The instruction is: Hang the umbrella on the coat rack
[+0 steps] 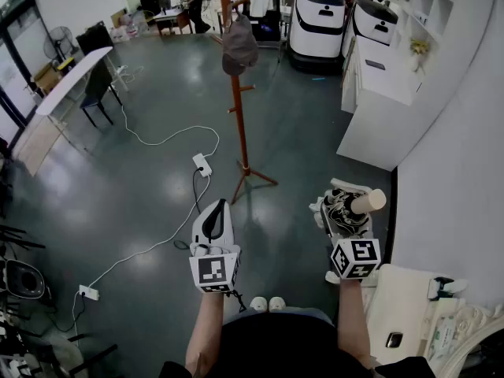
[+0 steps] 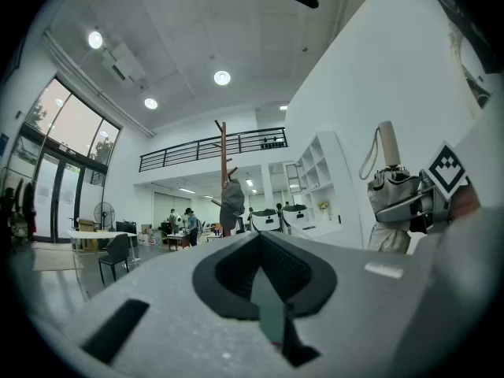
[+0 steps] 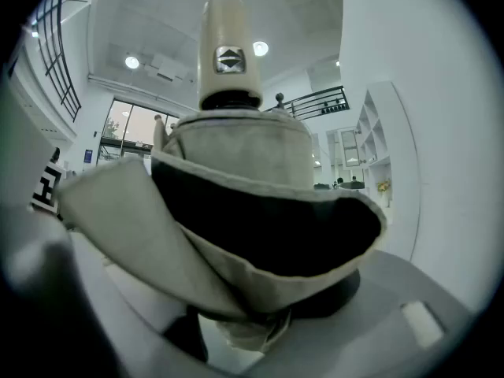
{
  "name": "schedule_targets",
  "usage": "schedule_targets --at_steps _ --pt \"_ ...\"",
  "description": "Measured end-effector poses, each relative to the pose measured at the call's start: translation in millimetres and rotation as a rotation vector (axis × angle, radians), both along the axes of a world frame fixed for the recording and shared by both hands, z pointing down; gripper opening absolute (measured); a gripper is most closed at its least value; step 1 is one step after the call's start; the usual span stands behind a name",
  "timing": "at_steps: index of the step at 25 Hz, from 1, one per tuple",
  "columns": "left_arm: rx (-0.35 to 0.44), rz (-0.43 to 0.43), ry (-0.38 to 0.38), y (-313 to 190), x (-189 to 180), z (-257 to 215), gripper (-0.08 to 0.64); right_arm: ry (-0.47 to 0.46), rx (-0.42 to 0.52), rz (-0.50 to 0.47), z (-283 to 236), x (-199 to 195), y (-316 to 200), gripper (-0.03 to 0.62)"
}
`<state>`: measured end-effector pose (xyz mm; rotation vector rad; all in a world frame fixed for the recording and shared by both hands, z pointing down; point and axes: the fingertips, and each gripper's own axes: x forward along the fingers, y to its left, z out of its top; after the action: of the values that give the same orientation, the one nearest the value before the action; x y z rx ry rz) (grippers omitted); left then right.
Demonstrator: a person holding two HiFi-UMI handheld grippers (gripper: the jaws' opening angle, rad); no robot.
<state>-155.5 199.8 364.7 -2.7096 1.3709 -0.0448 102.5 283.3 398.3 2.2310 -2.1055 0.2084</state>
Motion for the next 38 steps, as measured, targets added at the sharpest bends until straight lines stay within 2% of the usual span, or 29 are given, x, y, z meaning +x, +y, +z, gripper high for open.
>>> schedule_targets --at_steps 25,38 --pt "0.005 -0.004 0.001 -6.6 -11.4 0.6 0.006 -0.008 0.002 -0.053 0.9 -18.4 -9.7 0.318" --pt "-0.019 -0.004 -0.001 -17.2 -39.1 10.2 0.006 -0.016 -0.024 -0.043 11.2 -40.5 -14.6 0.319"
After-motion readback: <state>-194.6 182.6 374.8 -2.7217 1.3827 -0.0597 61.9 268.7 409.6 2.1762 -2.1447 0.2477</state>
